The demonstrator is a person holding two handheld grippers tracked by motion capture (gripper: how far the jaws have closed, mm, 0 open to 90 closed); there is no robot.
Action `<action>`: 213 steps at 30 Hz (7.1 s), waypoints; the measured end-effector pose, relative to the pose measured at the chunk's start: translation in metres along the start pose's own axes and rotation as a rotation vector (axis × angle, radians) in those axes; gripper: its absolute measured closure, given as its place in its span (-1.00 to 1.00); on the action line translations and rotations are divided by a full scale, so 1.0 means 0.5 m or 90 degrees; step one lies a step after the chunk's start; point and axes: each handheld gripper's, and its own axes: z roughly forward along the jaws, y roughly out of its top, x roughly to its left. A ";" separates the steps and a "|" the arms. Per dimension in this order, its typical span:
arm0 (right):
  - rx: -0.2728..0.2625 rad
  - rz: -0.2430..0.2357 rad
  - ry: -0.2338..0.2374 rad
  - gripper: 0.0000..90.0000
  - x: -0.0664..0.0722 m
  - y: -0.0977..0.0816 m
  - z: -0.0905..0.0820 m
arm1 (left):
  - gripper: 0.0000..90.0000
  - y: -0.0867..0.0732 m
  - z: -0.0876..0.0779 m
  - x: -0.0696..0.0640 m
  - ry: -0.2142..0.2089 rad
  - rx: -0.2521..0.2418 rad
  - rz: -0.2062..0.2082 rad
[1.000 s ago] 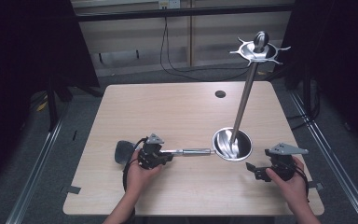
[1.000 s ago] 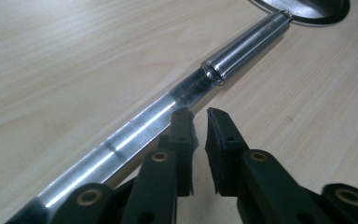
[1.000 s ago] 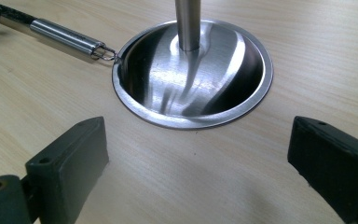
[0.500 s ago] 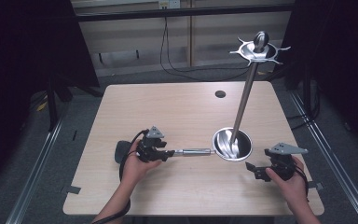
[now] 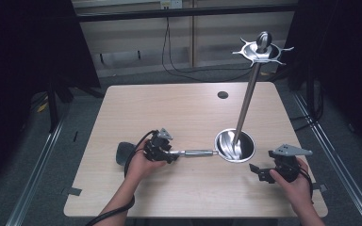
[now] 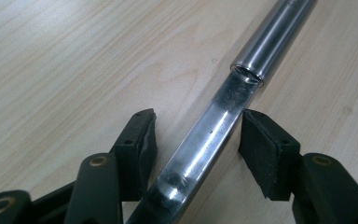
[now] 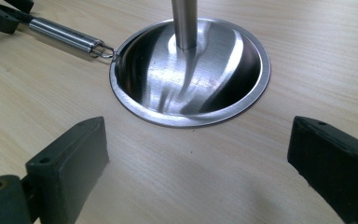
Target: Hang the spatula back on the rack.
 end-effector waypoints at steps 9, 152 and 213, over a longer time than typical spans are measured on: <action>0.000 0.002 -0.002 -0.90 0.001 0.000 -0.002 | 0.17 0.011 -0.003 -0.006 0.010 0.037 -0.004; -0.160 -0.022 0.286 0.96 0.218 0.133 0.118 | -0.78 -0.036 -0.116 -0.022 0.028 -0.238 -0.206; -0.257 -0.129 0.201 0.95 0.138 0.154 0.007 | -0.81 -0.042 -0.119 -0.022 0.052 -0.226 -0.198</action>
